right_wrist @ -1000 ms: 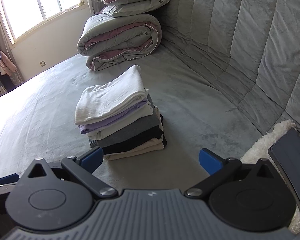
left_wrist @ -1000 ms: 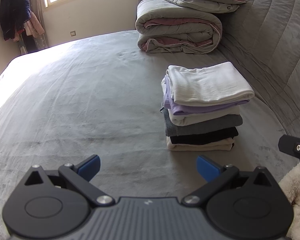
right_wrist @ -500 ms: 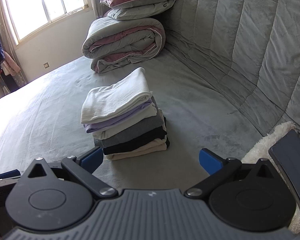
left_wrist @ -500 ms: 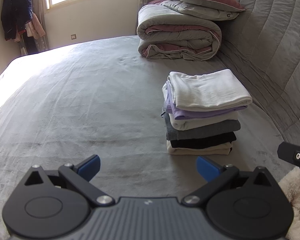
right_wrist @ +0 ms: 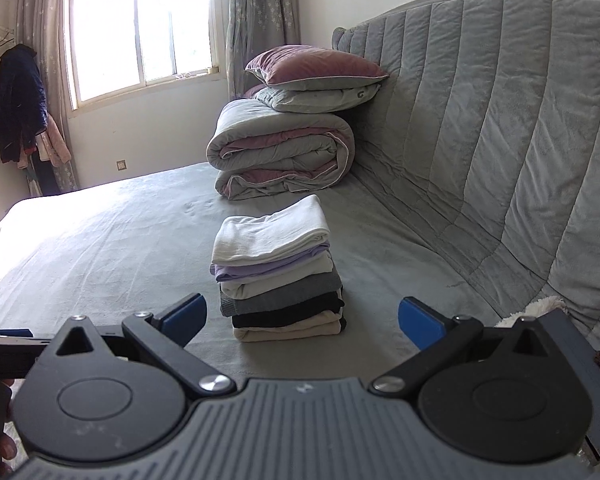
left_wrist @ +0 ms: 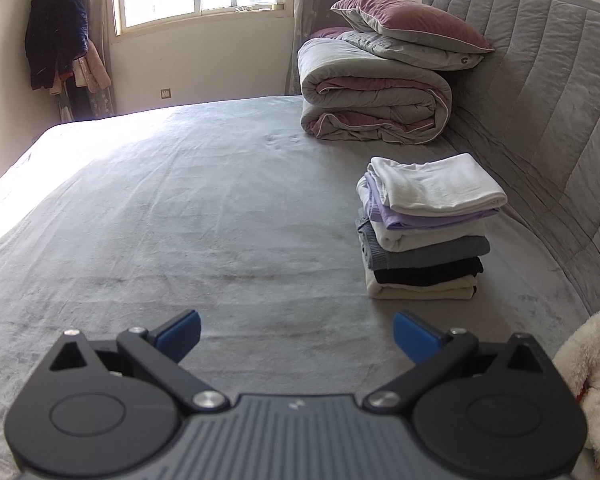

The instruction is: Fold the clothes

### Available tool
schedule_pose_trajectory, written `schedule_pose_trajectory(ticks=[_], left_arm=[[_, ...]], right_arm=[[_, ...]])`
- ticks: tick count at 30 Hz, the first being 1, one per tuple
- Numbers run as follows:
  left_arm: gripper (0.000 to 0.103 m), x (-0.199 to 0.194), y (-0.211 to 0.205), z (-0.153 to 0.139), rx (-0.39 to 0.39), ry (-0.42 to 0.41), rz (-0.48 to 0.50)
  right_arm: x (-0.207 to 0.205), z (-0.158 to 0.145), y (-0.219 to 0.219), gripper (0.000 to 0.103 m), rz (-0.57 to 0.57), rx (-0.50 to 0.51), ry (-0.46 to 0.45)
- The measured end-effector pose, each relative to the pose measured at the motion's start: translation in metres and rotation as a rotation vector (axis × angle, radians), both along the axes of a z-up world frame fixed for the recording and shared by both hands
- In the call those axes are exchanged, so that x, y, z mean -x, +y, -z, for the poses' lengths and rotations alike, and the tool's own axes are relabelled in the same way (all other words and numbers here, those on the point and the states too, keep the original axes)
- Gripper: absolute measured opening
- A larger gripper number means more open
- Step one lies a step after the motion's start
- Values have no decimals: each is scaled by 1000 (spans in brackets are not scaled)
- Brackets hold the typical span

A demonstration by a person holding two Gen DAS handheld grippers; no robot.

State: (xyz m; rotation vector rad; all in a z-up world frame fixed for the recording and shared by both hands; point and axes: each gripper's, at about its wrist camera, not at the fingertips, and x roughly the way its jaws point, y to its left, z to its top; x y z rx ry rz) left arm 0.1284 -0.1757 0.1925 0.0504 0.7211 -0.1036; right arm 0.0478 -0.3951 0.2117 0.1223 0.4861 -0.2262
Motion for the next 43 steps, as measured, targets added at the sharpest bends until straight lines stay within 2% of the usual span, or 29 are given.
schedule_pose_trajectory(ticks=[5, 9, 15, 21, 32, 43], left_arm=[[102, 26, 14, -4, -35, -36, -19], [102, 48, 23, -3, -38, -19, 9], [102, 82, 30, 5, -28, -3, 61], [102, 107, 34, 16, -31, -13, 70], [102, 117, 26, 21, -50, -7, 102], [102, 116, 22, 23, -49, 1, 115]], right_arm=[[23, 2, 19, 103, -10, 14, -25], [39, 5, 27, 103, 28, 12, -34], [63, 21, 40, 103, 81, 8, 9], [84, 39, 53, 103, 103, -7, 28], [95, 53, 51, 103, 161, -37, 46], [93, 53, 57, 103, 151, -31, 45]])
